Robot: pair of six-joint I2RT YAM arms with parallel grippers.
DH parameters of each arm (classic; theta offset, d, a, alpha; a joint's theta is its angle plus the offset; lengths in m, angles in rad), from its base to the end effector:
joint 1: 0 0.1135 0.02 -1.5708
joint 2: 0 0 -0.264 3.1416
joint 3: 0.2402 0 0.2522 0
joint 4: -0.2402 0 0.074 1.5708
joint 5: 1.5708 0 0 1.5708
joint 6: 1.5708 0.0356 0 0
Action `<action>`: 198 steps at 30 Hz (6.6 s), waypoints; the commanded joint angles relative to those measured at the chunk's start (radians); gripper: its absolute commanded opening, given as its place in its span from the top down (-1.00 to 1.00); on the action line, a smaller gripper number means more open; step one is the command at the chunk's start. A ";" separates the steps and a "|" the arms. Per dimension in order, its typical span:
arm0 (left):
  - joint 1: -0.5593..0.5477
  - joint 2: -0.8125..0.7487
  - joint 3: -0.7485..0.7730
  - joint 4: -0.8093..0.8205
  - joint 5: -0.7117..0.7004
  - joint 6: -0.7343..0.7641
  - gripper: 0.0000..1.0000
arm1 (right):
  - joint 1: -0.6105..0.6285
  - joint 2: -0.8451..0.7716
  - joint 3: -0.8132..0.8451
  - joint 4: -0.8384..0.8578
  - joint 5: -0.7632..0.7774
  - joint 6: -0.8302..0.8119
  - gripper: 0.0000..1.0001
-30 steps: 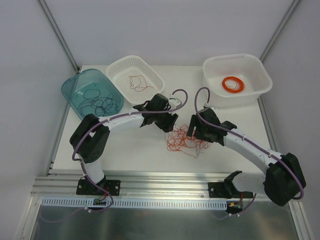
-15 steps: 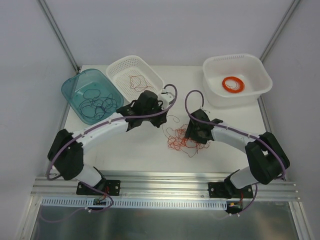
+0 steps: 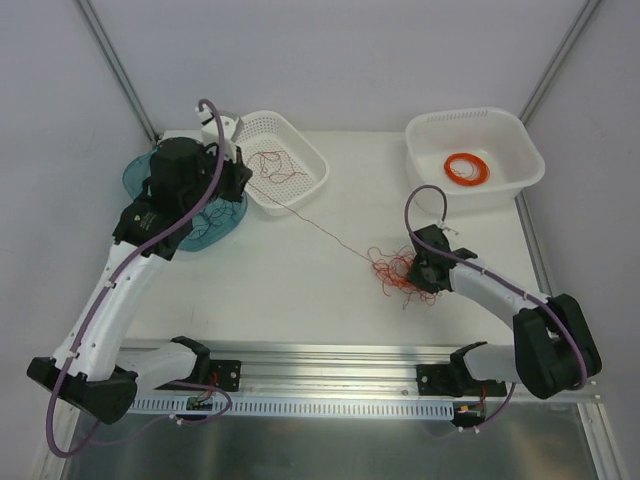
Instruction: Untangle the cables
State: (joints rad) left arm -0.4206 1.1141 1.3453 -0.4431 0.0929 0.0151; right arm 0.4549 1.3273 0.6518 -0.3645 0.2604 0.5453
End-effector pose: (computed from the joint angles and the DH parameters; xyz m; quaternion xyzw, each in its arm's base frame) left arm 0.2134 -0.0991 0.4420 0.1964 0.7524 -0.1618 0.6076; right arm 0.2195 0.0972 0.1699 0.0773 0.9543 0.0148 0.2883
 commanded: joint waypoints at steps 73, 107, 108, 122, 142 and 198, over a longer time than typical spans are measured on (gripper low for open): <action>0.143 0.717 1.008 0.336 -0.088 0.045 1.00 | -0.213 -0.436 0.178 -0.367 -0.279 -0.370 -0.93; 0.204 0.943 0.454 0.267 -0.018 -0.099 -0.05 | -0.213 -0.447 0.138 -0.375 -0.233 -0.384 -0.93; 0.204 0.934 0.453 0.267 -0.012 -0.099 -0.14 | -0.213 -0.445 0.138 -0.378 -0.227 -0.384 -0.93; 0.200 0.595 0.302 0.254 0.197 -0.283 -0.93 | -0.214 -0.386 0.138 -0.396 -0.072 -0.378 -0.94; 0.006 -0.085 -0.552 0.234 0.231 -0.432 -0.96 | 0.053 0.137 0.216 -0.042 -0.170 -0.286 -0.98; -0.142 0.857 -0.116 0.227 0.300 -0.308 0.57 | 0.110 -0.100 0.154 0.005 -0.253 -0.277 -0.87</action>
State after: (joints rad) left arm -0.5388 1.9583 1.2472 -0.1967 0.3668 -0.2955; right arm 0.5457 1.2190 0.7856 -0.4259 0.0284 0.2504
